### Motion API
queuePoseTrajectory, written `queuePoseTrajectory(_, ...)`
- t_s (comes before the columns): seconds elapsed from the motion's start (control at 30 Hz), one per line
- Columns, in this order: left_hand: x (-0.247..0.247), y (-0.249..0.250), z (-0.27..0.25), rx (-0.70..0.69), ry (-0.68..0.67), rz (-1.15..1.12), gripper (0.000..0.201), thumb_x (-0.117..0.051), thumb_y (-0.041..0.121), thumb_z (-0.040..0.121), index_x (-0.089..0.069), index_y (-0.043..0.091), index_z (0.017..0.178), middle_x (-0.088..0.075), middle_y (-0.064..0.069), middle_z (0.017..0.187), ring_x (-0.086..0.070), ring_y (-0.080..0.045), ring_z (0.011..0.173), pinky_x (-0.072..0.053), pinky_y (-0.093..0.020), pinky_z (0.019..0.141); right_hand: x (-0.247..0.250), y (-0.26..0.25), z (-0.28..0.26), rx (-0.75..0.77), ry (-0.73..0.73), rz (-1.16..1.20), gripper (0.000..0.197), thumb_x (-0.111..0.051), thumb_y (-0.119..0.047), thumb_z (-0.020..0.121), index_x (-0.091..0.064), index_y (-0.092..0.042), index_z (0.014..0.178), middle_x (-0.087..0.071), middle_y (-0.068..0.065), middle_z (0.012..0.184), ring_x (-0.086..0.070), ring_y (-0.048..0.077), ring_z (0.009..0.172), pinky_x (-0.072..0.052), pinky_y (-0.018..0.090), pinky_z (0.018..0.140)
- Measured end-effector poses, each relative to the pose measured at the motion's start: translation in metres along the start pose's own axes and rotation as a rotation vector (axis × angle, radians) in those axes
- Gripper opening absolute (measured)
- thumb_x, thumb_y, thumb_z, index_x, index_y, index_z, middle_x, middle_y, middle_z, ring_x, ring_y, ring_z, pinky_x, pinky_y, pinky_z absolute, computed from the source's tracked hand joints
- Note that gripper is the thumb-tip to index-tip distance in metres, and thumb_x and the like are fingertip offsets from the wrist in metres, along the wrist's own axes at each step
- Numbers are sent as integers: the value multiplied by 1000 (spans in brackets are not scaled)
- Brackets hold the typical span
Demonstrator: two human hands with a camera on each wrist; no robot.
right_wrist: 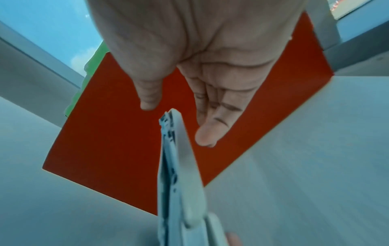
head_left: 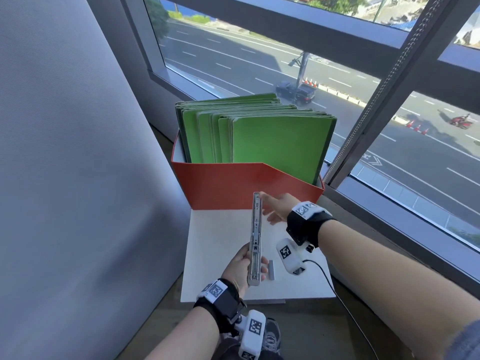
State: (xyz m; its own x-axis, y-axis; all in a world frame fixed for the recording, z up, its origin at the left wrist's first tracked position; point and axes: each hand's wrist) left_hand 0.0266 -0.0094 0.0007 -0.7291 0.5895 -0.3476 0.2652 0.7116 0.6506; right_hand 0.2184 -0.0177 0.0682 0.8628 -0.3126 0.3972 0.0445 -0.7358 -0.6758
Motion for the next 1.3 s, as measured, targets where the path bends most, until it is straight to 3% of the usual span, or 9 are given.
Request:
queuePoseTrajectory(0.1, 7, -1, 0, 9, 29, -25, 44, -23, 0, 98, -53, 21, 123, -63, -13, 72, -57, -23, 53, -48, -30, 54, -13, 35, -7, -69, -19, 97, 47, -53, -41, 91, -55, -6, 122, -68, 5, 88, -69, 23, 71, -59, 46, 81)
queuePoseTrajectory(0.17, 10, -2, -2, 20, 42, -38, 46, -26, 1, 98, -53, 27, 124, -64, -12, 71, -57, -23, 55, -49, -31, 54, -35, 67, -11, -119, -33, -107, 37, -62, -27, 87, -56, -10, 120, -65, 8, 90, -63, 23, 67, -59, 45, 81)
queuePoseTrajectory(0.27, 13, 0, -5, 23, 67, -91, 48, -33, 3, 97, -58, 40, 115, -65, -12, 67, -57, -25, 54, -50, -30, 48, -68, 101, -20, -139, -17, -448, 46, -69, -25, 81, -51, -17, 123, -59, 11, 113, -63, 27, 91, -54, 35, 85)
queuePoseTrajectory(0.43, 13, 2, -3, 38, 112, -139, 43, -40, 7, 97, -59, 37, 122, -68, -15, 71, -58, -24, 51, -51, -30, 49, -89, 109, -27, -67, 1, -598, 38, -56, -11, 89, -44, -2, 124, -42, 16, 131, -51, 30, 116, -44, 30, 96)
queuePoseTrajectory(0.53, 11, 5, -2, 42, 141, -154, 46, -37, 3, 96, -59, 34, 120, -66, -16, 78, -58, -24, 54, -53, -29, 49, -89, 108, -27, -66, 45, -542, 32, -53, -6, 85, -49, -2, 116, -47, 15, 125, -54, 29, 108, -43, 27, 85)
queuePoseTrajectory(0.7, 6, 11, -5, 50, 151, -187, 30, -42, 13, 99, -67, 30, 97, -66, -15, 83, -59, -23, 59, -55, -30, 50, -71, 104, -28, -69, 117, -226, 24, -63, -10, 79, -60, -5, 102, -63, 7, 89, -58, 18, 67, -47, 26, 61)
queuePoseTrajectory(0.87, 0, 16, -4, 80, 106, -179, 45, -44, 23, 99, -74, 29, 66, -66, -10, 79, -57, -21, 60, -56, -29, 50, -53, 73, -37, 37, 94, 328, 9, -63, 4, 79, -67, -2, 85, -70, 13, 72, -68, 18, 57, -60, 29, 65)
queuePoseTrajectory(1.13, -15, 18, -6, 52, 70, -153, 64, -36, 29, 102, -75, 37, 52, -58, -2, 73, -52, -17, 61, -51, -28, 56, -65, 54, -41, 107, 190, 53, 16, -69, -6, 72, -62, -21, 71, -71, 6, 69, -72, 27, 67, -60, 41, 71)
queuePoseTrajectory(1.3, -16, 19, -5, 49, 66, -158, 65, -37, 25, 102, -75, 35, 50, -59, 4, 54, -50, -14, 52, -48, -27, 54, -67, 48, -42, 141, 211, -58, 12, -66, -7, 75, -64, -16, 83, -69, 5, 77, -68, 25, 73, -51, 29, 62)
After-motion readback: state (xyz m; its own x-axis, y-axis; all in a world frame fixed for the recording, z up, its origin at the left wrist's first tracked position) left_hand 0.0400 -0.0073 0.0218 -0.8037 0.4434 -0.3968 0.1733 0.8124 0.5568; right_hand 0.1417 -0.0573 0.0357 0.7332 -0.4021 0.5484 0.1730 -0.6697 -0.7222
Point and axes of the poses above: each hand's wrist, its own z-axis towards the middle knuckle, its own x-axis out of the back of the hand, y = z × x
